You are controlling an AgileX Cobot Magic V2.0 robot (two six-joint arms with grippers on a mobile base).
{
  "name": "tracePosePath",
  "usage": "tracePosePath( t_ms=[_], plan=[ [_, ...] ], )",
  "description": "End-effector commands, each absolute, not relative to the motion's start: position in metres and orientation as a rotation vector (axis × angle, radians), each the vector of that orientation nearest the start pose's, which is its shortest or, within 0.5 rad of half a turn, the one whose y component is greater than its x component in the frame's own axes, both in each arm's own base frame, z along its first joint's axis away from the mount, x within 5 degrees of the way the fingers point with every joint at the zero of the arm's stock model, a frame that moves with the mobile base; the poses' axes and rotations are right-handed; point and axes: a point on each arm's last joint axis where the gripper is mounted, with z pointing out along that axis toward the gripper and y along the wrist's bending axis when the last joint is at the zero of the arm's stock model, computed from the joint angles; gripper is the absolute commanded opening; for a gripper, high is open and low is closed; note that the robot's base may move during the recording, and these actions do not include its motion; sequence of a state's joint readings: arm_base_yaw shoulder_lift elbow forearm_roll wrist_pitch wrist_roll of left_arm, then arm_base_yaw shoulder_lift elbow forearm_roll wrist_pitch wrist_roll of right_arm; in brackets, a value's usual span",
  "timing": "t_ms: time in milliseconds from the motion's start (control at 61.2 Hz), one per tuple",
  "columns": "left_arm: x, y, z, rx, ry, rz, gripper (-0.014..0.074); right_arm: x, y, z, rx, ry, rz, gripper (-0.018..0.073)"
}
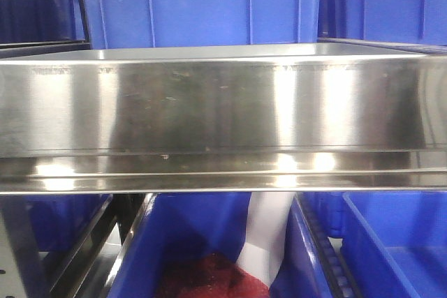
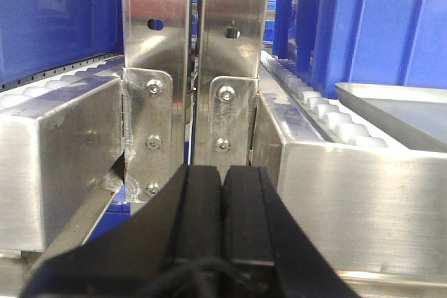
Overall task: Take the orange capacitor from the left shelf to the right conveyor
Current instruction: 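Lift the orange cylinder off the shelf with the right gripper, then drive the base away from the shelf holding the cylinder in the right gripper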
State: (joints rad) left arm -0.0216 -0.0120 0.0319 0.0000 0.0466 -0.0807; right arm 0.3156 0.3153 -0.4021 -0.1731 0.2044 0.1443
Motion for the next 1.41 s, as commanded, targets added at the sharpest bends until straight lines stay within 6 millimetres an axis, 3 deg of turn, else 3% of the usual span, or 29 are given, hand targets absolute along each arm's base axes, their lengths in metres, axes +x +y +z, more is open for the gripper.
tracePosePath(
  t_ms=[0,180,1390],
  plan=[
    [0.0544,-0.0014,0.2096,-0.039,1.439,-0.087,-0.0105,0.0628,0.0177,0.322,-0.246,1.433,0.186,0.0162],
    [0.0544,-0.0014,0.2096,-0.039,1.439,-0.087,-0.0105,0.0529,0.0145,0.3162,-0.239,1.396,0.189,0.0162],
    [0.0544,-0.0014,0.2096,-0.039,1.439,-0.087,-0.0105,0.0531,0.0147,0.3164,-0.239,1.395,0.19,0.0162]
  ],
)
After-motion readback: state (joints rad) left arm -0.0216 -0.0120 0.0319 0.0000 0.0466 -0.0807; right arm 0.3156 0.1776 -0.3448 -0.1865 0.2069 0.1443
